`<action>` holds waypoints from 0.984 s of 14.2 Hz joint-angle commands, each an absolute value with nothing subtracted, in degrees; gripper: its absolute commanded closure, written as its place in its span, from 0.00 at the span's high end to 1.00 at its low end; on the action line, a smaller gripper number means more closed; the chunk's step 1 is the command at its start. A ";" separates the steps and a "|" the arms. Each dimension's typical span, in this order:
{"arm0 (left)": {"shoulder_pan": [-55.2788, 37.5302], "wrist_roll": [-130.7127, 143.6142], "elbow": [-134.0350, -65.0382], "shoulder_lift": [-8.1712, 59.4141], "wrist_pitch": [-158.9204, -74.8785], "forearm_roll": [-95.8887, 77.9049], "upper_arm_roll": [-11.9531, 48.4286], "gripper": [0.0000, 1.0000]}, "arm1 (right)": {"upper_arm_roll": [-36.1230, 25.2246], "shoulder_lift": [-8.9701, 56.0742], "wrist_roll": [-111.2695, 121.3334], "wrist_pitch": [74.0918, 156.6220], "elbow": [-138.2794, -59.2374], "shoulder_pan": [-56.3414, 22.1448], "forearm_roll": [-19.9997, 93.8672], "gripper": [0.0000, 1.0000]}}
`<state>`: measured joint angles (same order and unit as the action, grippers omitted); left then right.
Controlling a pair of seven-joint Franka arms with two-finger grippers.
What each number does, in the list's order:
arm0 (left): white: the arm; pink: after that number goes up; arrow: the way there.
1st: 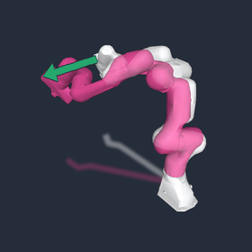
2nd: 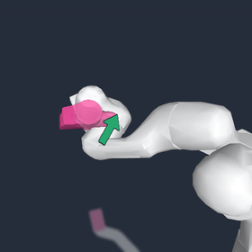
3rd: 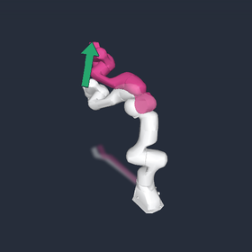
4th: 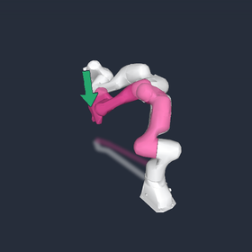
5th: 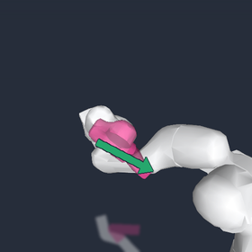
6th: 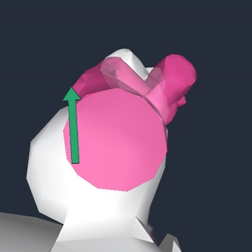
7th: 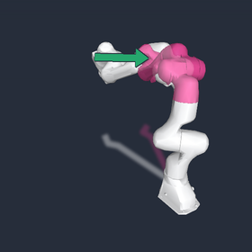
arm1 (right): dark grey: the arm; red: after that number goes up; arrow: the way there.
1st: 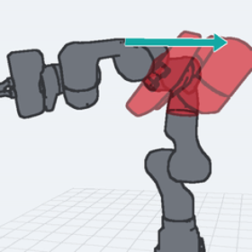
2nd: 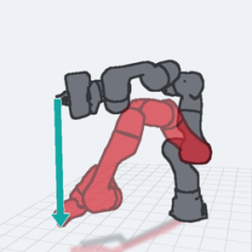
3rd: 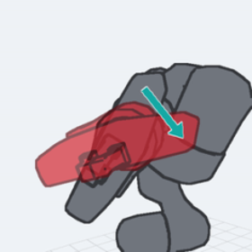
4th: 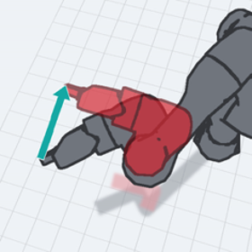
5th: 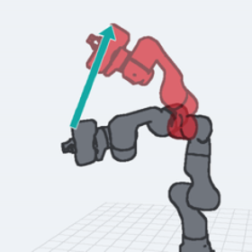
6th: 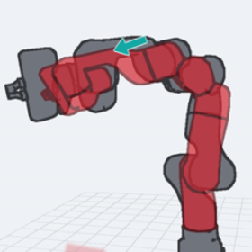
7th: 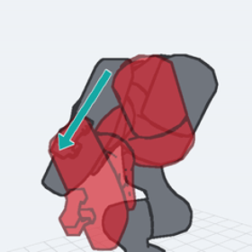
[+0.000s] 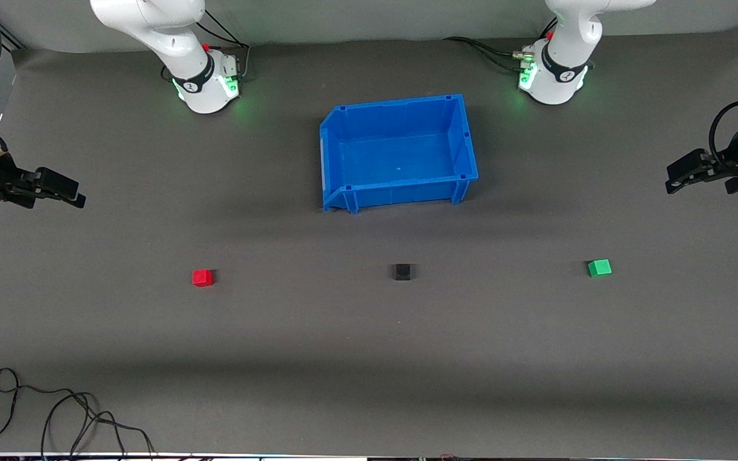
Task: Attach green and red cubes to black cube
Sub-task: 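Reach the right gripper toward the red cube while the left gripper reaches the green cube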
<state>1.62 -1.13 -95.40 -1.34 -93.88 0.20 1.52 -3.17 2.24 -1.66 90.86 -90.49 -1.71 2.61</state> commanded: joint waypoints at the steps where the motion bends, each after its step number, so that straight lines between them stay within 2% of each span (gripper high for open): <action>1: 1.76 -1.31 -92.56 -0.97 -92.20 0.62 1.50 1.00 | -3.78 1.76 -0.97 90.70 -90.26 -2.37 1.58 1.00; 4: 1.93 -1.23 -92.37 -0.71 -92.37 0.53 1.58 1.00 | -3.78 2.37 -1.05 90.62 -89.21 -2.37 1.50 1.00; 9: 3.15 -0.18 -93.43 3.77 -94.82 2.20 1.49 1.00 | -3.78 2.55 -3.41 90.79 -88.86 -2.02 2.11 1.00; 14: 4.04 2.37 -94.21 12.29 -102.90 1.50 1.49 1.00 | -3.34 6.67 -36.48 90.09 -83.16 -2.37 2.37 1.00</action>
<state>3.71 0.35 -94.25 9.14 -100.44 1.32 1.33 -3.41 3.32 -22.91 91.15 -87.88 -1.80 2.61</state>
